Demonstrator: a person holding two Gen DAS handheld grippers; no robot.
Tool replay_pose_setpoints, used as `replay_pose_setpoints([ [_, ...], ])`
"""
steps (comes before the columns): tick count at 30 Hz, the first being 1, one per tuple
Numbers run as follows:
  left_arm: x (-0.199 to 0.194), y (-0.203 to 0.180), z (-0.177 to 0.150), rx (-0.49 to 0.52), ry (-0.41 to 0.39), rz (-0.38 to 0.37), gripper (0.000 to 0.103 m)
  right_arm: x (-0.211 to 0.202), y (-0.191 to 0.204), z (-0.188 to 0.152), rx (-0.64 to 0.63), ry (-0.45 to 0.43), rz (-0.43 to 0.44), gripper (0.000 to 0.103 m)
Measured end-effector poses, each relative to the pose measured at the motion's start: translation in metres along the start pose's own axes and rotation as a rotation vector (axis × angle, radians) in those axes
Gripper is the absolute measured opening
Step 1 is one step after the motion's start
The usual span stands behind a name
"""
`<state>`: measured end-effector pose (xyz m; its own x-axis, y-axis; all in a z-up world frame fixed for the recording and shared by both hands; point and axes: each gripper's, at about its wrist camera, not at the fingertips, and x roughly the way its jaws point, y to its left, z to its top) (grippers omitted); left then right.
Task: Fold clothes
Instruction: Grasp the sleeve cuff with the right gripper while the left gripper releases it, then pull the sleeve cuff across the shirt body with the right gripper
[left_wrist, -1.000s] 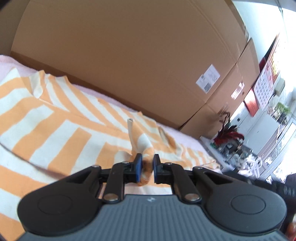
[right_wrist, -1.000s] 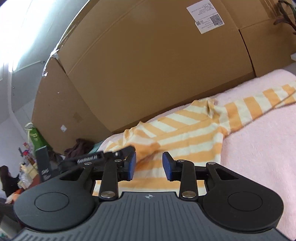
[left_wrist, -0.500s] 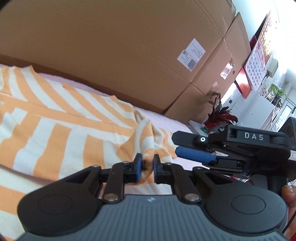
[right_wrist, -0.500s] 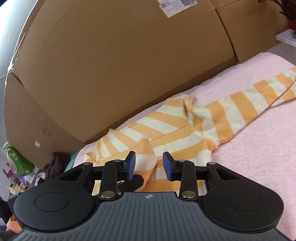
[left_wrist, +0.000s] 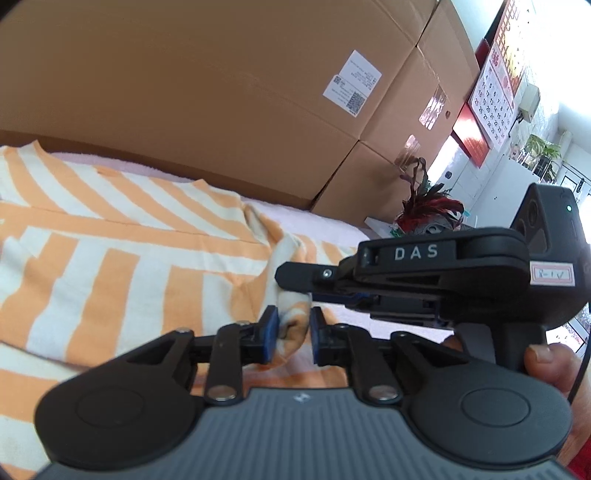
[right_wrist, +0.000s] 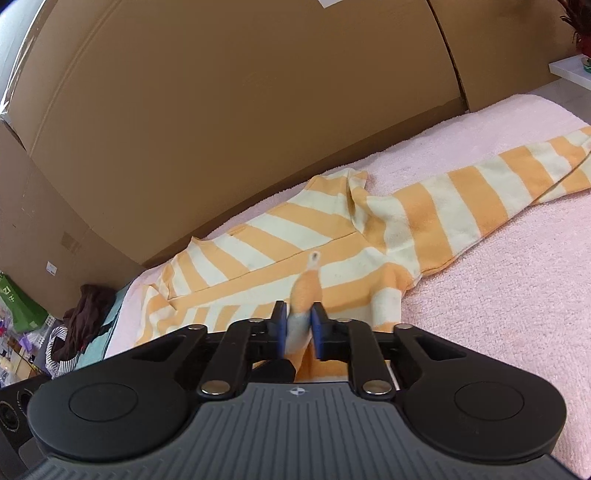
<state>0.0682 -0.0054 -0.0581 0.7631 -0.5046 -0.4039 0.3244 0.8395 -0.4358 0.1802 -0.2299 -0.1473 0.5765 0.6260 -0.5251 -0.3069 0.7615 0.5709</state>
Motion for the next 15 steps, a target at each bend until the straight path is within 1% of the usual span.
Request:
replay_pose_setpoints([
  [1,-0.004,0.001,0.000,0.007,0.001,0.001,0.012,0.001,0.000,0.000,-0.002,-0.001,0.009,0.010],
  [2,-0.009,0.002,-0.001,0.015,0.003,-0.001,0.019,0.001,0.000,0.001,-0.007,-0.005,0.010,0.009],
  [3,-0.017,0.005,-0.002,0.022,0.006,-0.008,0.030,0.002,0.002,0.002,-0.017,-0.012,0.004,0.009],
  [4,-0.024,0.008,-0.003,0.028,0.007,-0.008,0.035,0.001,0.003,0.005,-0.020,-0.025,0.008,0.009],
  [5,-0.033,0.012,-0.003,0.033,0.005,-0.001,0.037,0.000,0.004,0.009,-0.022,-0.038,0.014,0.009],
  [8,-0.055,0.029,-0.006,0.022,0.005,0.045,0.037,-0.003,0.004,0.024,0.009,-0.091,0.062,0.009],
  [11,-0.066,0.052,-0.008,-0.034,-0.004,0.120,0.037,-0.011,0.004,0.040,0.047,-0.166,0.114,0.009],
  [14,-0.071,0.077,-0.005,-0.117,-0.022,0.218,0.043,-0.014,0.007,0.056,0.058,-0.229,0.128,0.009],
  [15,-0.072,0.084,-0.002,-0.147,-0.033,0.238,0.046,-0.014,0.008,0.062,0.059,-0.242,0.134,0.009],
])
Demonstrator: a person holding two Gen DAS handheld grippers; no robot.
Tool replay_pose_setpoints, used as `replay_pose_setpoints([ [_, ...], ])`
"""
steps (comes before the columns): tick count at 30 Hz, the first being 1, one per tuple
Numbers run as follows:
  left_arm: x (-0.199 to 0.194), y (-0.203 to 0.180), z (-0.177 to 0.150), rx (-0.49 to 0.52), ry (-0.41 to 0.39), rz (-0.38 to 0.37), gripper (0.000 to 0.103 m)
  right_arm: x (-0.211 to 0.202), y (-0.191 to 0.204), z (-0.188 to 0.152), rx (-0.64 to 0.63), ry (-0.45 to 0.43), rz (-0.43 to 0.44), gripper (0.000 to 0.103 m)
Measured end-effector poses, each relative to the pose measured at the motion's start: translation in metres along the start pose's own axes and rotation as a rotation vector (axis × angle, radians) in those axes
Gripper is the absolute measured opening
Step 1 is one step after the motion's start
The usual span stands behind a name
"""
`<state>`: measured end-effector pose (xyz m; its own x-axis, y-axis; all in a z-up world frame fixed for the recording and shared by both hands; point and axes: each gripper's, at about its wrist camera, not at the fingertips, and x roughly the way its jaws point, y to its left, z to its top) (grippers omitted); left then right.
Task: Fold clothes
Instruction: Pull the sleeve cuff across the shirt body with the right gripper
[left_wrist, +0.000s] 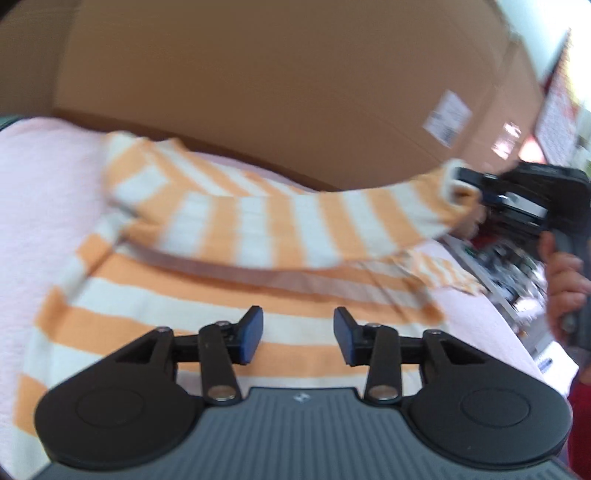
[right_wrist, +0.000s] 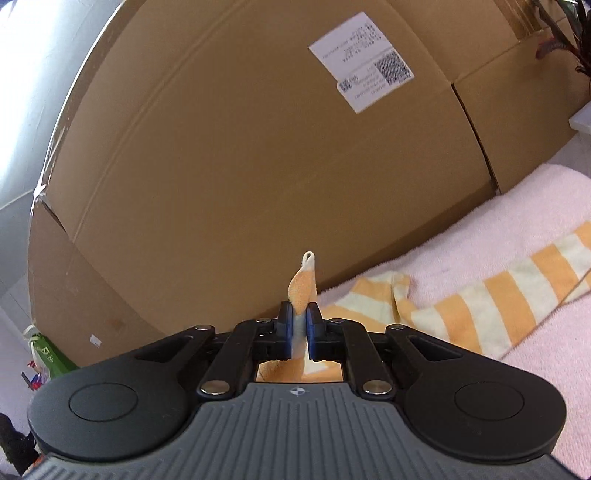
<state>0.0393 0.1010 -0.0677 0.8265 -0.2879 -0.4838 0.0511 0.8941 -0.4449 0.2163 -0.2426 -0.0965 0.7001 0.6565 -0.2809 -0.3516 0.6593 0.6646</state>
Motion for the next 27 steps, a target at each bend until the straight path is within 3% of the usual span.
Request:
replay_pose_setpoints([
  [4,0.008,0.014,0.016,-0.034,-0.048,0.071,0.060,-0.001,0.001,0.022,-0.004,-0.070,0.001,0.009],
  [11,0.023,0.022,0.028,-0.047,-0.097,0.180,0.062,-0.010,-0.011,0.047,-0.089,-0.227,-0.067,0.009],
  [14,0.023,0.018,0.025,-0.020,-0.099,0.203,0.071,-0.010,-0.026,0.051,-0.091,-0.250,-0.110,0.009],
  [17,0.024,0.010,0.024,0.014,-0.102,0.190,0.084,-0.012,-0.044,0.051,-0.068,-0.272,-0.133,0.009],
  [22,0.013,0.017,0.020,0.019,-0.150,0.128,0.088,-0.006,-0.081,0.047,-0.017,-0.296,-0.171,0.009],
  [27,0.023,0.010,0.023,0.057,-0.100,0.136,0.092,-0.002,-0.123,0.023,0.059,-0.345,-0.153,0.009],
])
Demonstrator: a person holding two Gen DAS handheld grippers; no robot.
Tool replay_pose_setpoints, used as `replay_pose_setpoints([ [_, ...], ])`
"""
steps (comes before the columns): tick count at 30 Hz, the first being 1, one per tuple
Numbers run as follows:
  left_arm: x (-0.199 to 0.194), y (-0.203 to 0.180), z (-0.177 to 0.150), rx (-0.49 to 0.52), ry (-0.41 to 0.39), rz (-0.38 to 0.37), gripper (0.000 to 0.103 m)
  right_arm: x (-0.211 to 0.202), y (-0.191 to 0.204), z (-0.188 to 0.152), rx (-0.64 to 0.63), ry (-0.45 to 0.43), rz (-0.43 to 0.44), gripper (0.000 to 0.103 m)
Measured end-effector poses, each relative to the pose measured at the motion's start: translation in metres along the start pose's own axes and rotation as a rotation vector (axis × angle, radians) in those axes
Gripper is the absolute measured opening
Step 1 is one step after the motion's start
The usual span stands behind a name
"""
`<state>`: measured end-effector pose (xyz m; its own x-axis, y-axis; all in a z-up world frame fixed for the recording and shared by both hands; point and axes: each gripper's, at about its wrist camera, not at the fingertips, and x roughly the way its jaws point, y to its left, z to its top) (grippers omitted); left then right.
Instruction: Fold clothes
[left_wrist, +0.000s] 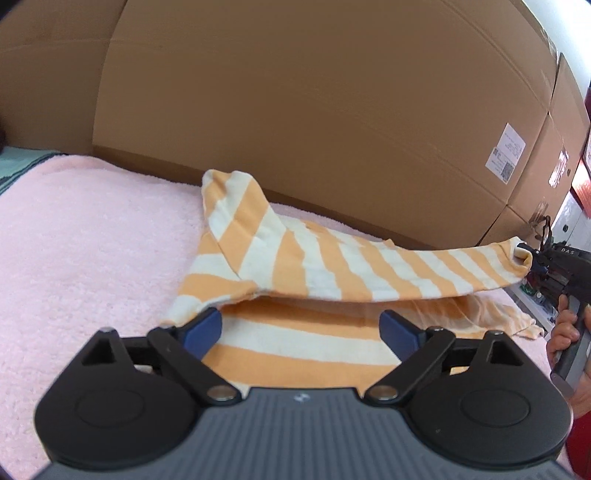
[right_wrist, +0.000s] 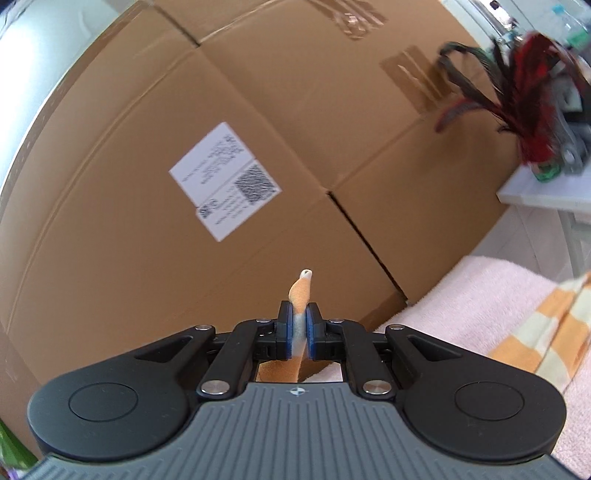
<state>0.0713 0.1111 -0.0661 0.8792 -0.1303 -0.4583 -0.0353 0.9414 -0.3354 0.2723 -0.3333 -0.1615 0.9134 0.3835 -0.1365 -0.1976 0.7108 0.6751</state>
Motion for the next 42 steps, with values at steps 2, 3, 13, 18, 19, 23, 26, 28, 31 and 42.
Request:
replay_pose_setpoints([
  [2,0.002,0.000,0.001,0.011,0.014,-0.007,0.093,0.003,-0.006,0.001,0.038,0.015,-0.020,0.009],
  [3,0.003,0.001,0.001,0.015,0.018,-0.010,0.093,0.001,-0.008,0.003,0.054,-0.003,0.009,0.009],
  [13,-0.021,-0.030,-0.013,0.211,0.011,-0.068,0.095,0.009,-0.020,0.003,0.050,-0.028,-0.111,0.008],
  [18,-0.076,-0.029,-0.019,0.318,-0.041,-0.070,0.092,0.013,-0.039,0.004,0.153,0.005,-0.140,0.009],
  [19,-0.087,-0.025,-0.020,0.350,-0.045,-0.033,0.092,0.013,-0.040,0.004,0.158,0.009,-0.142,0.009],
  [23,-0.121,0.010,-0.027,0.366,0.021,0.100,0.079,0.015,-0.038,0.002,0.148,0.026,-0.152,0.009],
  [26,-0.144,0.034,-0.040,0.314,0.078,0.144,0.067,0.015,-0.035,0.002,0.130,0.019,-0.157,0.009],
  [28,-0.155,0.046,-0.050,0.276,0.106,0.159,0.059,0.014,-0.035,0.002,0.127,0.017,-0.163,0.009],
  [31,-0.163,0.056,-0.061,0.222,0.138,0.153,0.053,0.014,-0.036,0.002,0.124,0.015,-0.175,0.009],
  [42,-0.164,0.040,-0.077,0.267,0.106,0.115,0.038,0.010,-0.027,0.002,0.026,-0.039,-0.255,0.012],
])
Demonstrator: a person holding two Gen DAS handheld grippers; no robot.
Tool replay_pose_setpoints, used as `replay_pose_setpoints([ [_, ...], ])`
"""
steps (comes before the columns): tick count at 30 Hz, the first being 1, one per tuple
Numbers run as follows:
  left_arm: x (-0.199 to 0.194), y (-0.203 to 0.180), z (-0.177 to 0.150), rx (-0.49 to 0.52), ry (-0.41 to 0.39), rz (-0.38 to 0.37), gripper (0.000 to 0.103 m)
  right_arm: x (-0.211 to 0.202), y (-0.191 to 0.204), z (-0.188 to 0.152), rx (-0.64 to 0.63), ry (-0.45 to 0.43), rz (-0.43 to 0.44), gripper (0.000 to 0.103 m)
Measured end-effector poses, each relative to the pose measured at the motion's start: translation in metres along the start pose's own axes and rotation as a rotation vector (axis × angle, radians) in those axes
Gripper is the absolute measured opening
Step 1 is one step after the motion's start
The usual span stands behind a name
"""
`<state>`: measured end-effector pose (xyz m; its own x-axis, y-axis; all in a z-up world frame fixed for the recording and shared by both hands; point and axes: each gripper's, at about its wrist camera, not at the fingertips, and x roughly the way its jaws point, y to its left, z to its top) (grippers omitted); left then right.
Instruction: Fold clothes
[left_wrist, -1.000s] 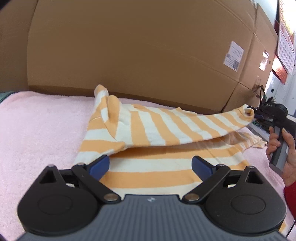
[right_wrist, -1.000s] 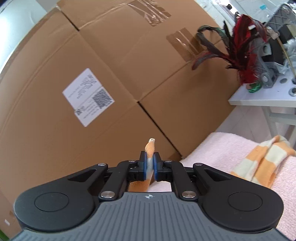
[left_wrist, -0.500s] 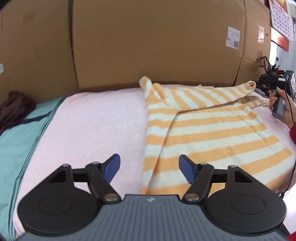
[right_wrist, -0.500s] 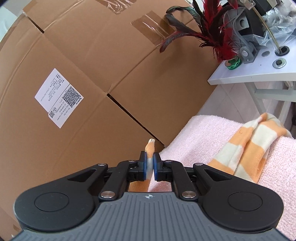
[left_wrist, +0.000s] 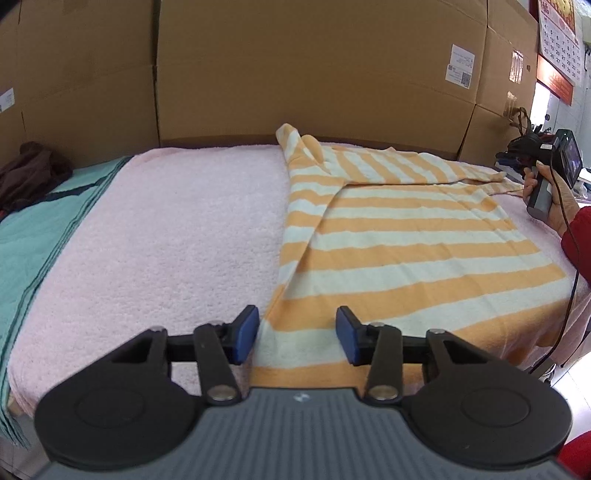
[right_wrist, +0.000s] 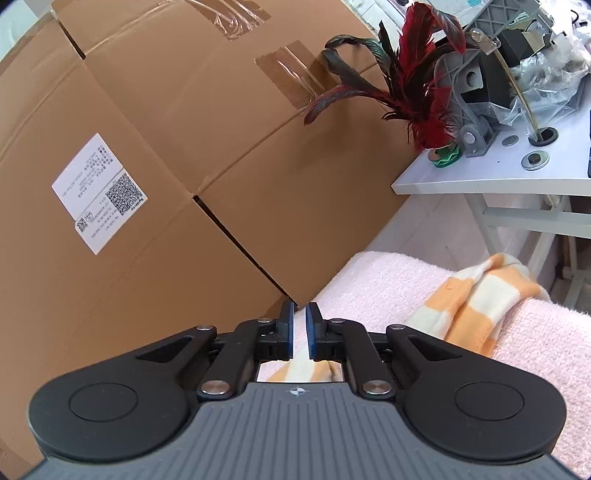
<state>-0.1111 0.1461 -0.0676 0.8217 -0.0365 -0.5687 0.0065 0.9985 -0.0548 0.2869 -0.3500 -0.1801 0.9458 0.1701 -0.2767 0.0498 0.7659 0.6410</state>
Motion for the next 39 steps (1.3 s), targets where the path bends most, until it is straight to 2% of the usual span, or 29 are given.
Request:
replay_pose_setpoints([
  [2,-0.001,-0.001,0.000,0.004,-0.005,-0.001,0.035,-0.005,0.007,0.000,-0.038,-0.021,0.036,0.013],
  [3,-0.001,-0.002,-0.001,0.005,-0.009,-0.001,0.035,-0.006,0.012,-0.002,-0.059,0.001,0.103,0.013],
  [5,-0.002,-0.001,-0.004,-0.004,-0.028,0.000,0.035,-0.007,0.024,-0.005,-0.097,0.061,0.254,0.024],
  [7,-0.004,0.001,-0.008,-0.025,-0.057,-0.006,0.039,0.006,0.035,-0.014,-0.053,0.292,0.412,0.026],
  [8,-0.005,0.003,-0.011,-0.043,-0.074,-0.018,0.044,0.011,0.043,-0.020,-0.021,0.410,0.464,0.026],
  [11,-0.006,0.006,-0.013,-0.083,-0.100,-0.052,0.057,0.006,0.082,-0.053,-0.027,0.671,0.578,0.026],
  [13,-0.005,0.002,-0.013,-0.072,-0.100,-0.076,0.073,-0.001,0.108,-0.083,-0.052,0.791,0.588,0.029],
  [15,-0.003,-0.004,-0.014,-0.056,-0.102,-0.098,0.097,-0.008,0.133,-0.115,-0.087,0.889,0.561,0.030],
  [18,-0.003,-0.014,-0.021,-0.009,-0.126,-0.082,0.097,-0.015,0.155,-0.153,-0.095,0.932,0.472,0.033],
  [20,-0.003,-0.017,-0.026,0.009,-0.147,-0.069,0.096,-0.015,0.164,-0.172,-0.067,0.951,0.452,0.033],
  [24,-0.006,-0.010,-0.028,-0.011,-0.169,-0.107,0.097,-0.019,0.182,-0.188,-0.053,0.885,0.427,0.036],
  [30,-0.011,0.002,-0.026,-0.030,-0.157,-0.157,0.099,-0.016,0.197,-0.201,-0.025,0.802,0.414,0.037],
  [32,-0.013,0.006,-0.026,-0.040,-0.153,-0.165,0.097,-0.013,0.198,-0.205,-0.030,0.788,0.415,0.029],
  [33,-0.014,0.007,-0.026,-0.043,-0.154,-0.165,0.090,-0.013,0.198,-0.206,-0.046,0.774,0.419,0.025],
  [34,-0.015,0.008,-0.027,-0.047,-0.158,-0.161,0.087,-0.012,0.198,-0.207,-0.071,0.766,0.423,0.012],
  [35,-0.016,0.009,-0.028,-0.053,-0.163,-0.153,0.079,-0.011,0.197,-0.208,-0.098,0.759,0.427,0.008],
  [36,-0.017,0.011,-0.028,-0.063,-0.166,-0.143,0.070,-0.009,0.194,-0.208,-0.086,0.755,0.444,0.008],
  [37,-0.018,0.013,-0.028,-0.072,-0.170,-0.134,0.065,-0.008,0.191,-0.207,-0.065,0.753,0.463,0.008],
  [39,-0.020,0.017,-0.029,-0.096,-0.174,-0.120,0.042,-0.007,0.189,-0.205,-0.043,0.737,0.493,0.008],
])
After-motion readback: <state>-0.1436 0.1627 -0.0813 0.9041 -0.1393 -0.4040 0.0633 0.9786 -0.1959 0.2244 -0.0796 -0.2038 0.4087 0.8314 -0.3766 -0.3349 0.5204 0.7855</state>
